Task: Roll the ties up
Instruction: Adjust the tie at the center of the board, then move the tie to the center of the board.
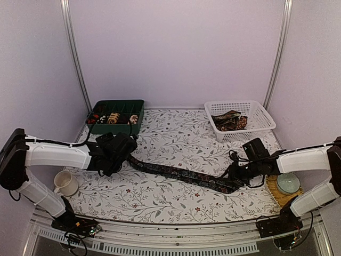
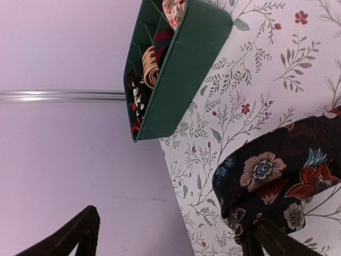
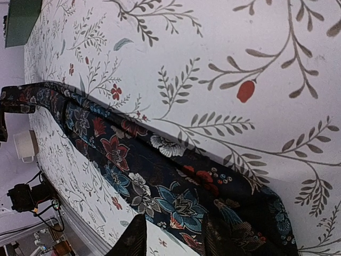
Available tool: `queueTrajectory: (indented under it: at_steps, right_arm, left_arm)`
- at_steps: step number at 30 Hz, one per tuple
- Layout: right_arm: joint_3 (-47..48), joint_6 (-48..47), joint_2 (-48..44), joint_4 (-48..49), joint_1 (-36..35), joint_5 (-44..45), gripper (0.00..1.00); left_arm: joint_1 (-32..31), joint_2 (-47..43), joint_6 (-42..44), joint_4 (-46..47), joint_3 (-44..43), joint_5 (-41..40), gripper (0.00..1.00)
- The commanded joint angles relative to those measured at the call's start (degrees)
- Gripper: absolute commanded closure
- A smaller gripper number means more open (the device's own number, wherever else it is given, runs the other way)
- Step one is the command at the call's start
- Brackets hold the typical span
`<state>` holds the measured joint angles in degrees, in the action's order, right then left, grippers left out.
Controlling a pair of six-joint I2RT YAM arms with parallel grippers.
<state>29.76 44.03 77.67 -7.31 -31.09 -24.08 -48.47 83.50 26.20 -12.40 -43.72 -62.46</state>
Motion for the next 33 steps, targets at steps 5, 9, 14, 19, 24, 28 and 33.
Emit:
queueTrajectory:
  at_steps: [5, 9, 14, 19, 24, 28, 33]
  right_arm:
    - [-0.64, 0.22, 0.38, -4.41, -0.13, 6.34, 0.63]
    - [0.43, -0.58, 1.85, -6.05, 2.20, 8.03, 0.63]
    - [2.18, -2.46, 3.55, -7.98, 8.10, 8.62, 0.60]
    - [5.74, -4.87, 3.88, -10.35, 12.91, 10.66, 0.58]
    - [11.24, -7.74, 2.55, -13.42, 15.00, 14.24, 0.56]
    - [16.08, -11.10, -0.62, -15.55, 14.89, 12.18, 0.56]
    - [19.68, -12.50, -2.27, -18.08, 7.49, 11.19, 0.56]
  left_arm:
    - [1.04, 1.43, -8.74, -13.86, -0.92, -2.50, 0.00]
    - [1.96, 3.55, -14.21, -19.98, -1.97, -3.02, 0.00]
    - [4.25, 4.03, -19.33, -24.64, -2.33, -2.50, 0.00]
    - [6.12, 1.54, -23.33, -26.14, -4.44, 3.33, 0.00]
    - [10.35, -2.92, -26.14, -23.88, -6.86, 10.15, 0.00]
    - [13.23, -6.39, -25.31, -21.58, -6.71, 13.16, 0.00]
    - [14.00, -5.70, -23.78, -21.87, -7.30, 17.53, 0.00]
